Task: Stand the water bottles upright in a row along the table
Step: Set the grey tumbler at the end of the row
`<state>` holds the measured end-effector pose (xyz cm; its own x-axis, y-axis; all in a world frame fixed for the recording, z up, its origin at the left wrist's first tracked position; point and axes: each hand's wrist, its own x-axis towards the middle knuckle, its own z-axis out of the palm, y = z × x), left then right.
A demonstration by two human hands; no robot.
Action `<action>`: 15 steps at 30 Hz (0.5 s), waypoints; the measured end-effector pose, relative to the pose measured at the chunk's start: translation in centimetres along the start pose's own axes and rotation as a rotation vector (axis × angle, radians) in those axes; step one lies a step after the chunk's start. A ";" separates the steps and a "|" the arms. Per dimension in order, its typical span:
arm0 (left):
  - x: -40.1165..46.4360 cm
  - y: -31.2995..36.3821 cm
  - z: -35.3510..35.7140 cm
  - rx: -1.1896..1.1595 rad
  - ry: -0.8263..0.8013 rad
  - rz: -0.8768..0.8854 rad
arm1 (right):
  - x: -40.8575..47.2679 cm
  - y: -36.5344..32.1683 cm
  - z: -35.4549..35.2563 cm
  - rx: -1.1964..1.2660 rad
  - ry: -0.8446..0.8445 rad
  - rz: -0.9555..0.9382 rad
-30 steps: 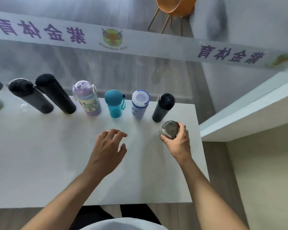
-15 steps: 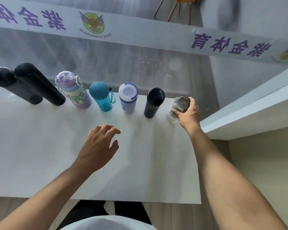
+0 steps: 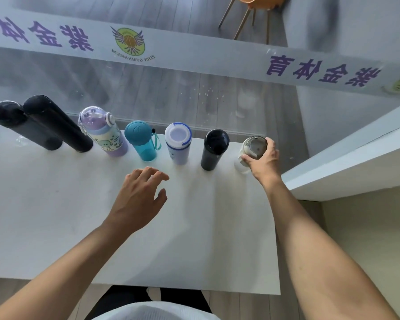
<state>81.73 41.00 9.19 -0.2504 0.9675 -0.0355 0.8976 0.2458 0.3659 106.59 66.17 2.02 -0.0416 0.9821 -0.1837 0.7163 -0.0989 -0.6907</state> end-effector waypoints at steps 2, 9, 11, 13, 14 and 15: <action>0.0 -0.1 -0.3 0.007 0.009 0.002 | -0.4 -0.2 -0.3 -0.011 -0.009 0.016; 0.4 -0.8 -2.6 0.006 0.040 -0.003 | -3.4 -2.0 -0.8 -0.096 0.288 -0.215; 0.4 -1.2 -3.4 0.012 0.042 0.008 | -2.8 -2.4 -0.9 -0.143 0.216 -0.203; 0.2 -1.5 -3.8 0.017 0.030 0.011 | -1.5 -2.7 -0.9 -0.207 0.081 -0.144; 0.0 -1.7 -4.0 0.023 0.028 0.010 | -1.0 -2.8 -0.8 -0.223 0.017 -0.106; -0.2 -2.0 -4.0 0.031 0.027 0.009 | -0.5 -2.7 -0.7 -0.221 -0.030 -0.074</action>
<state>78.59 40.06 12.17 -0.2512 0.9679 -0.0072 0.9106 0.2388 0.3373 105.11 66.02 4.46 -0.1177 0.9798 -0.1615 0.8458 0.0137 -0.5334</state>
